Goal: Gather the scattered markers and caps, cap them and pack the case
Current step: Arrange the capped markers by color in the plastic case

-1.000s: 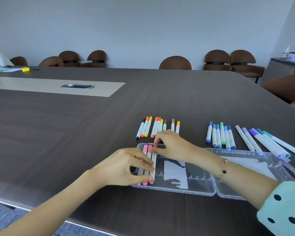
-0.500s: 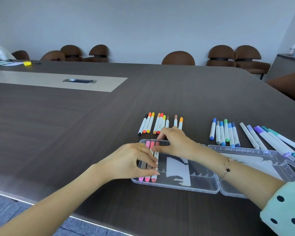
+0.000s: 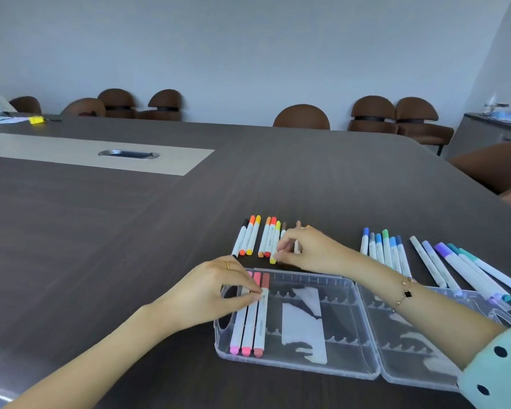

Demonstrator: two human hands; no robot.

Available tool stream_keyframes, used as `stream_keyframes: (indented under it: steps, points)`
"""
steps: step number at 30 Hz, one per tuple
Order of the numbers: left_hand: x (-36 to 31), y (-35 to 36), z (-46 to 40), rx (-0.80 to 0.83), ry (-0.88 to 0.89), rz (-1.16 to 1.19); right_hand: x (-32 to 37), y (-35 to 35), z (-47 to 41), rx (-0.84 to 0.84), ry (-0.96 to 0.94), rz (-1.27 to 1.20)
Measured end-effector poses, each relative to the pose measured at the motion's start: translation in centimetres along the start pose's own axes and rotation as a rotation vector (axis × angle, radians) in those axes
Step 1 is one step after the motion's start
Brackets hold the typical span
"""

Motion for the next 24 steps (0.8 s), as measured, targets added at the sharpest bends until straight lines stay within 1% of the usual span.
stream_keyframes:
  steps: [3, 5, 8, 10, 12, 16, 20, 24]
  points:
    - [1.7, -1.0, -1.9, -0.027, -0.083, -0.081, -3.1, -2.4, -1.1, -0.073, 0.098, 0.059]
    - [3.0, -1.3, -3.4, -0.052, -0.119, -0.161, -4.7, -3.4, -2.0, -0.068, 0.16, 0.05]
    - [4.0, -1.2, -5.5, -0.079, -0.153, -0.19, -6.3, -3.8, -3.5, -0.047, 0.201, 0.072]
    - [4.0, -0.7, -7.1, -0.053, -0.099, -0.196, -6.9, -3.6, -4.7, -0.042, 0.2, 0.073]
    - [3.9, 0.1, -8.6, 0.014, -0.043, -0.197, -7.3, -3.0, -5.9, -0.028, 0.179, 0.054]
    - [4.7, 1.5, -10.6, 0.137, -0.001, -0.232, -7.6, -0.9, -8.0, 0.026, 0.136, 0.094]
    - [5.1, 1.7, -11.1, 0.124, 0.046, -0.235, -7.9, 0.6, -9.2, -0.007, 0.116, 0.126]
    - [5.0, 1.4, -10.7, 0.096, 0.107, -0.257, -8.1, 0.6, -9.3, -0.058, 0.162, 0.109]
Point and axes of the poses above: each hand's wrist, its own z-axis away from the middle knuckle, its own y-axis out of the palm, x = y × z, the point moved 1 cm from there along -z, towards the middle knuckle, and after that the axes turned 6 degrees about z, right-handed, at the moved point
